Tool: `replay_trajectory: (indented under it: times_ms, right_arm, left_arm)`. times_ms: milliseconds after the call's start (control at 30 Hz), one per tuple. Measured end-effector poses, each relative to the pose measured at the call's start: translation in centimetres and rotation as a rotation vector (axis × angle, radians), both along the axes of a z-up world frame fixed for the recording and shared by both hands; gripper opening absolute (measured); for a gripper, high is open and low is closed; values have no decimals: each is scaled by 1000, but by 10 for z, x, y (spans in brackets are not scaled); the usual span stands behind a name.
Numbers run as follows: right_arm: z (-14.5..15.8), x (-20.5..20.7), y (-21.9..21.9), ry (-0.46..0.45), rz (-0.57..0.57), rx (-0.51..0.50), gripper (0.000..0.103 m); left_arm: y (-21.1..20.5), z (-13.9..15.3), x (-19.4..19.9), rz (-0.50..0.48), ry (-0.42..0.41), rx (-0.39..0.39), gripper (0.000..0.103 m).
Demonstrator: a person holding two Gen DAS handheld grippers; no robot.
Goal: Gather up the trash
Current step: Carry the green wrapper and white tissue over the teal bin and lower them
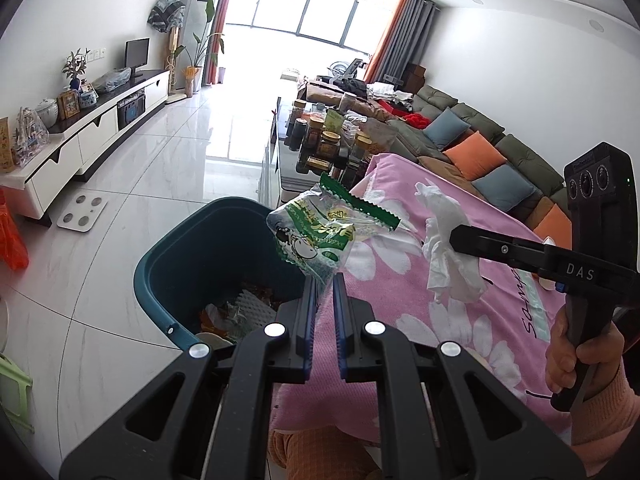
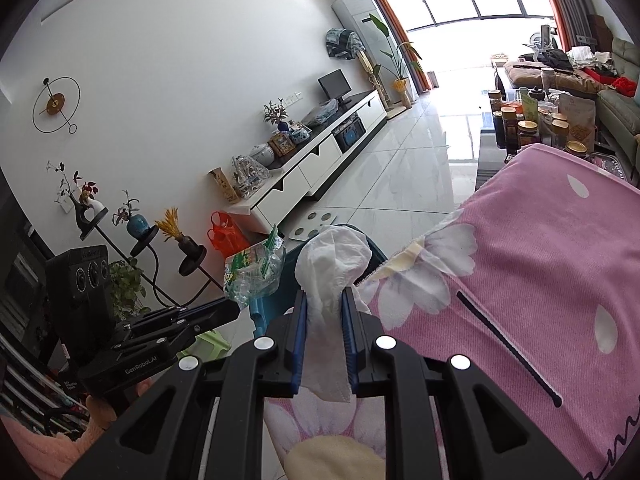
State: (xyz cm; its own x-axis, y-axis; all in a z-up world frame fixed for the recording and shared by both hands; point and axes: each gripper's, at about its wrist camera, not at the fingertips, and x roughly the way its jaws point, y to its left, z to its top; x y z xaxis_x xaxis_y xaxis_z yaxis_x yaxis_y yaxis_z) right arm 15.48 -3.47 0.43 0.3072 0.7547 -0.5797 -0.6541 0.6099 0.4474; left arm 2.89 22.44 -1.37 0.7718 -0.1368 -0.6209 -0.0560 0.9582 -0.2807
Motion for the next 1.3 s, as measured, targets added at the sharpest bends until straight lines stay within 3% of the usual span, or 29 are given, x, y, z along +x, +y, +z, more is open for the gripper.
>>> replay_trajectory:
  times_ms: [1300]
  right_arm:
    - [-21, 39, 70, 70, 53, -45, 16]
  left_arm:
    - [26, -28, 21, 94, 84, 2, 9]
